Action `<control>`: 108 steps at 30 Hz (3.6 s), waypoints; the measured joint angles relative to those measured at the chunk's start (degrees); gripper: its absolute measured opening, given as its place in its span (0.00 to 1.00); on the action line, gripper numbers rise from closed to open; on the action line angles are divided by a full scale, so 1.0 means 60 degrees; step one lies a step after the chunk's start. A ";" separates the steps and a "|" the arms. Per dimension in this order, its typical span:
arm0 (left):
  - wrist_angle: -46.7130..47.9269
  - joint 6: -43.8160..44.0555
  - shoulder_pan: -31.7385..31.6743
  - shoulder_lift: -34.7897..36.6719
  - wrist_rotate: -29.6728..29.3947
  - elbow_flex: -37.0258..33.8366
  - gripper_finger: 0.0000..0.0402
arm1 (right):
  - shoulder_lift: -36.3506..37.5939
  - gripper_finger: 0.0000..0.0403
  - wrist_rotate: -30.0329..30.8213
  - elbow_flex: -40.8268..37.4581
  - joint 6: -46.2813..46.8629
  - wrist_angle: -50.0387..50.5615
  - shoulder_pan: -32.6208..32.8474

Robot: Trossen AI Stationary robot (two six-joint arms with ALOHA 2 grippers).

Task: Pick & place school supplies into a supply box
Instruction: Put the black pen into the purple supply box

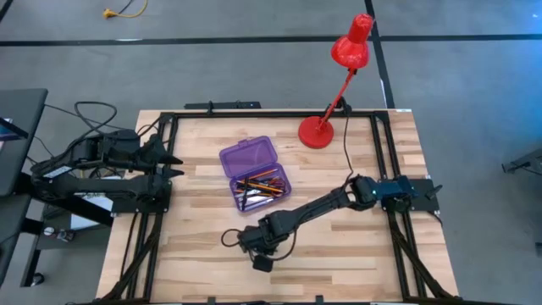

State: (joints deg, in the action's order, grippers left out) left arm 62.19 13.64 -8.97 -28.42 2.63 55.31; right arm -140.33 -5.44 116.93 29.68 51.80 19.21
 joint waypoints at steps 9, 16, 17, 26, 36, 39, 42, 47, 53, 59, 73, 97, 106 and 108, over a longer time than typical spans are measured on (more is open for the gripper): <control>0.0002 0.0057 -0.0001 -0.0001 0.0000 0.0000 0.42 | 0.0210 0.00 -0.1329 -0.0056 -0.1266 -0.1039 -0.0384; 0.0004 0.0153 0.0000 -0.0004 0.0004 0.0000 0.42 | 0.0517 0.01 -0.3646 -0.0039 -0.1856 -0.1938 -0.0968; 0.0005 0.0167 0.0000 -0.0004 0.0005 0.0000 0.42 | 0.0590 0.01 -0.3783 -0.0052 -0.1930 -0.1894 -0.1037; 0.0007 0.0199 0.0000 -0.0004 0.0087 0.0000 0.42 | 0.0972 0.00 -0.3071 -0.0023 -0.2089 -0.1488 -0.1391; 0.0007 0.0192 -0.0002 -0.0004 0.0009 0.0000 0.42 | 0.1048 0.20 -0.3297 0.0020 -0.2576 -0.3025 -0.0123; 0.0008 0.0107 0.0000 -0.0004 -0.0032 0.0000 0.42 | 0.0995 0.32 -0.2207 0.0017 -0.2454 -0.3387 0.0208; 0.0010 0.0048 0.0000 -0.0002 -0.0069 0.0000 0.42 | 0.0994 0.41 -0.0482 -0.0011 -0.2602 -0.3673 0.0542; 0.0008 0.0042 0.0000 -0.0003 -0.0080 0.0000 0.42 | 0.0679 0.46 0.0184 -0.0103 -0.2716 -0.4357 0.0815; 0.0026 0.0057 0.0000 -0.0004 0.0105 0.0000 0.42 | 0.0155 0.43 -0.0110 -0.0129 -0.2683 -0.5051 0.1152; 0.0051 0.0080 0.0000 -0.0004 0.0195 0.0000 0.42 | -0.0195 0.38 0.0175 0.0001 -0.2675 -0.5580 0.1499; -0.0004 0.0689 0.0000 -0.0004 0.0911 0.0000 0.42 | 0.0645 0.33 0.1182 0.0055 -0.1405 -0.4774 0.0935; -0.0031 0.0312 0.0000 -0.0004 0.0935 -0.0047 0.42 | 0.1384 0.33 0.1065 -0.0195 -0.1474 -0.4224 0.0906; -0.0073 0.0821 0.0004 -0.0246 0.0242 -0.0051 0.42 | 0.3262 0.33 0.1103 -0.0195 -0.3375 -0.3038 0.0180; -0.0171 0.1102 0.0008 -0.0471 0.0149 -0.0059 0.42 | 0.3752 0.33 0.1157 -0.0195 -0.3660 -0.2613 -0.0005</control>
State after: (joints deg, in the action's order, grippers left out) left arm 61.17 20.25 -8.92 -31.25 3.53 54.96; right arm -117.82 1.50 115.77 7.72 36.12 19.18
